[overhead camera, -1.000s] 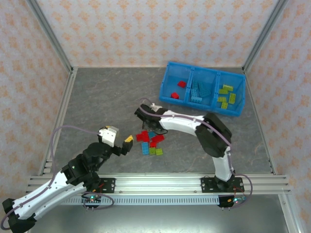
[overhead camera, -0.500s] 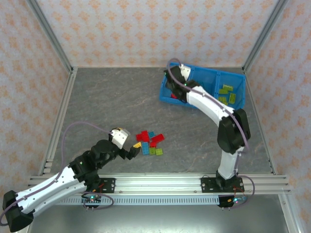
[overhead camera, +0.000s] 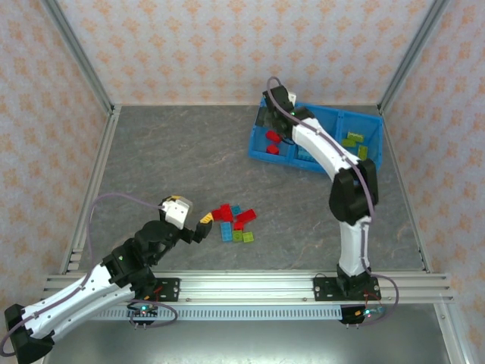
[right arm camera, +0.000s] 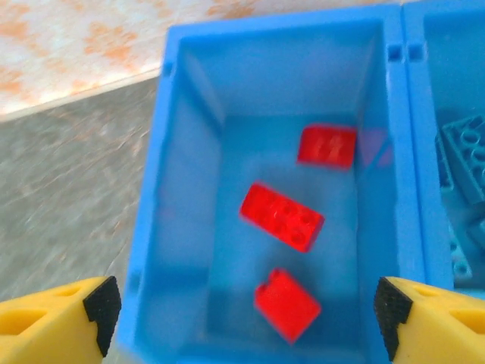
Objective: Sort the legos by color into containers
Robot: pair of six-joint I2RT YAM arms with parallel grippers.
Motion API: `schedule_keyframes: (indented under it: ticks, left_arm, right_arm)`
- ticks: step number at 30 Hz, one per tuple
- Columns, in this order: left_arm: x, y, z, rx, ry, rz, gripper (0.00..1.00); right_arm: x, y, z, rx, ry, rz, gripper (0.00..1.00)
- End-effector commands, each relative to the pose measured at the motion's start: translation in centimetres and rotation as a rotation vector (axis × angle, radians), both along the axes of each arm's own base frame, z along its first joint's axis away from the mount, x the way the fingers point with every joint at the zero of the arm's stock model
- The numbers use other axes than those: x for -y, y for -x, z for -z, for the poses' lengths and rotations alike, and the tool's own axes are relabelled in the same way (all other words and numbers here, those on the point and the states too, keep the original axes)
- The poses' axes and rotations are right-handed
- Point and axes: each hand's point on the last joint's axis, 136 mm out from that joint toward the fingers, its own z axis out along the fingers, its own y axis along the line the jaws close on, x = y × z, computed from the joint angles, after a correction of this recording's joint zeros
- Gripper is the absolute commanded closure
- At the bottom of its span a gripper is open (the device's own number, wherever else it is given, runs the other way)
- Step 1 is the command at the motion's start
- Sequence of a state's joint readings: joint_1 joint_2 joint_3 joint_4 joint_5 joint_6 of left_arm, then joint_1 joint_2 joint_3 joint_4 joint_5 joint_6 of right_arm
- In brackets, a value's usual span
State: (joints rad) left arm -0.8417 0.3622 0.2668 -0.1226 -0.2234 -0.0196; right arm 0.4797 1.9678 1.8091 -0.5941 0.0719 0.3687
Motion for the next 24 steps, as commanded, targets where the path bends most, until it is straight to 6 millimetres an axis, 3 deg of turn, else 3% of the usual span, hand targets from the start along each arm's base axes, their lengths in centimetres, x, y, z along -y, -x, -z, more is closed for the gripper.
schedule_keyframes:
  ticks: [1,5,7,12,14,17,24]
  left_arm:
    - [-1.5,-0.5,-0.1,0.002,0.001,-0.087,0.00]
    - [-1.5,-0.5,-0.2,0.005,-0.003,-0.085,0.00]
    - [-1.5,-0.5,-0.1,0.007,-0.008,-0.087,0.00]
    - [-1.5,-0.6,0.0,0.007,-0.009,-0.085,0.00]
    - [-1.4,-0.6,-0.1,0.009,-0.004,-0.082,0.00]
    - [-1.3,-0.6,0.0,0.005,-0.009,-0.080,0.00]
    - [-1.3,-0.6,0.1,0.003,-0.011,-0.079,0.00]
  right_arm:
    - [-3.2,6.7,-2.7,0.014,-0.074,-0.176,0.11]
    - [-6.5,14.8,0.0,-0.022,-0.045,-0.379,0.11]
    - [-7.4,18.7,2.4,-0.072,0.015,-0.473,0.10]
    - [-8.4,24.9,8.4,-0.270,0.098,-0.609,0.08]
    - [-9.0,25.9,10.4,-0.330,0.101,-0.638,0.05]
    - [-8.9,25.7,12.6,-0.391,0.150,-0.626,0.01]
    - [-10.7,25.2,15.4,-0.460,0.177,-0.670,0.02]
